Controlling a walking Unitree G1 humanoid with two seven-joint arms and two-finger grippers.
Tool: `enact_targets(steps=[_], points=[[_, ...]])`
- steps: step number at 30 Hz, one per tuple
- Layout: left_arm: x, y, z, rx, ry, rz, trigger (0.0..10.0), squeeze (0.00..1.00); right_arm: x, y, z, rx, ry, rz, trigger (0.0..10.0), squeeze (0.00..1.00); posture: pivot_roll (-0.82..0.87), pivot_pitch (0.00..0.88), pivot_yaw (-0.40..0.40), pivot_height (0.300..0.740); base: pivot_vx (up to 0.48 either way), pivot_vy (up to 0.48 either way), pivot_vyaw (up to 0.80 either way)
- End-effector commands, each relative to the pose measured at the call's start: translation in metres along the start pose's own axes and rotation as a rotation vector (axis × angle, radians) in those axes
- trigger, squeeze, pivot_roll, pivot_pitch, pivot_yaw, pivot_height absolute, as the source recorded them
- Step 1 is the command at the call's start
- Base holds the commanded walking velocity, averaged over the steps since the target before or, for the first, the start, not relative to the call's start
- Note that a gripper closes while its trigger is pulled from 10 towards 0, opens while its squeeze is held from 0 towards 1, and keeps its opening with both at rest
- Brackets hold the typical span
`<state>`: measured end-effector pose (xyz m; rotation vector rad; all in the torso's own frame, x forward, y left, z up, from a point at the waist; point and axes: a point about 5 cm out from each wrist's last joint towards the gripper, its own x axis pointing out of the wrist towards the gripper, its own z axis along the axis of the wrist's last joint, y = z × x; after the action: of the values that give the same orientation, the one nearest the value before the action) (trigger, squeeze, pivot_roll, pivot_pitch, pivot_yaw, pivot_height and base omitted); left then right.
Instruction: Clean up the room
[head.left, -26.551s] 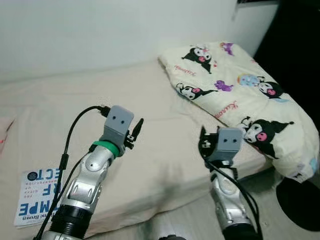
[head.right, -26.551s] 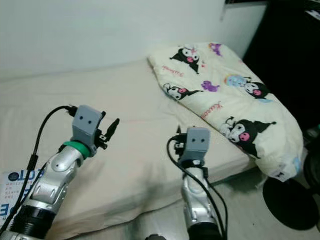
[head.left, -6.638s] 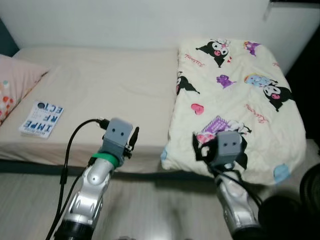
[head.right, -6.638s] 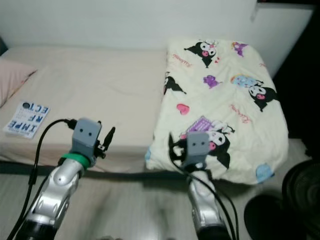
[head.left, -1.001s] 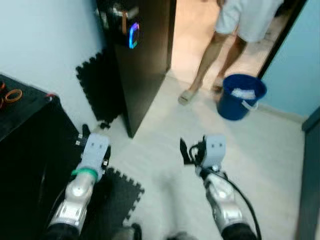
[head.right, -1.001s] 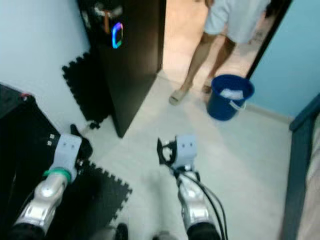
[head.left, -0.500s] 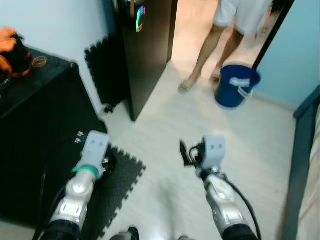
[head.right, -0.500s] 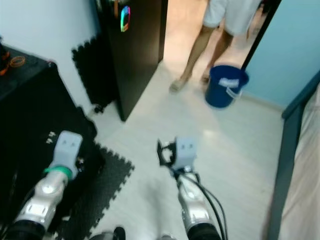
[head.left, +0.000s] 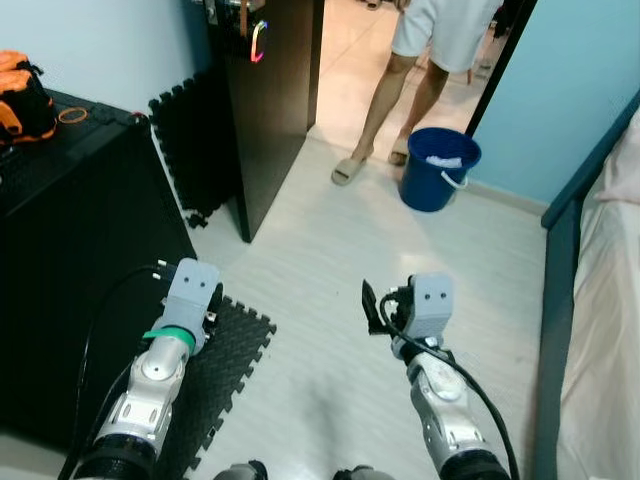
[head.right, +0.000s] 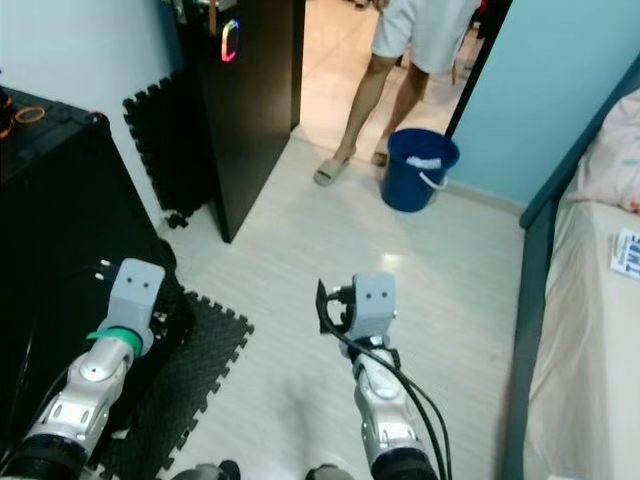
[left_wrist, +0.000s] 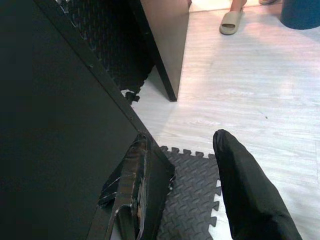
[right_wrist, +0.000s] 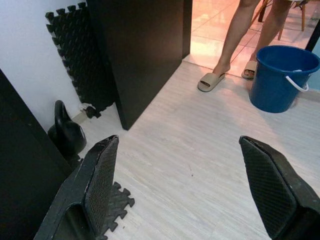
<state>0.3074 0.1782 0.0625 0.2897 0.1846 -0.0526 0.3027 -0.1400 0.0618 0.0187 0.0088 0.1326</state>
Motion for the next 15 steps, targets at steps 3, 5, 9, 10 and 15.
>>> enact_targets(steps=[3,5,9,10,15], points=[[-0.002,-0.0007,-0.0078,-0.003,0.034,0.006,10.0,0.0,-0.0025,0.0008,-0.0034,0.007,0.014,0.002,10.0,0.0,-0.02,0.052,0.064,0.74,0.0,0.0,0.0],[-0.002,-0.0008,-0.0077,-0.002,0.033,0.005,10.0,0.0,-0.0026,0.0009,-0.0035,0.008,0.014,0.003,10.0,0.0,-0.02,0.052,0.064,0.74,0.0,0.0,0.0],[-0.002,-0.001,-0.0074,-0.005,0.03,0.004,10.0,0.0,-0.0027,0.0012,-0.0036,0.008,0.014,0.004,10.0,0.0,-0.02,0.052,0.064,0.74,0.0,0.0,0.0],[-0.002,-0.001,-0.0074,-0.005,0.03,0.004,10.0,0.0,-0.0027,0.0012,-0.0036,0.008,0.014,0.004,10.0,0.0,-0.02,0.052,0.064,0.74,0.0,0.0,0.0],[-0.0023,-0.0016,-0.0068,-0.004,0.024,-0.001,10.0,0.0,-0.0028,0.0014,-0.0036,0.007,0.014,0.004,10.0,0.0,-0.02,0.053,0.064,0.74,0.0,0.0,0.0]])
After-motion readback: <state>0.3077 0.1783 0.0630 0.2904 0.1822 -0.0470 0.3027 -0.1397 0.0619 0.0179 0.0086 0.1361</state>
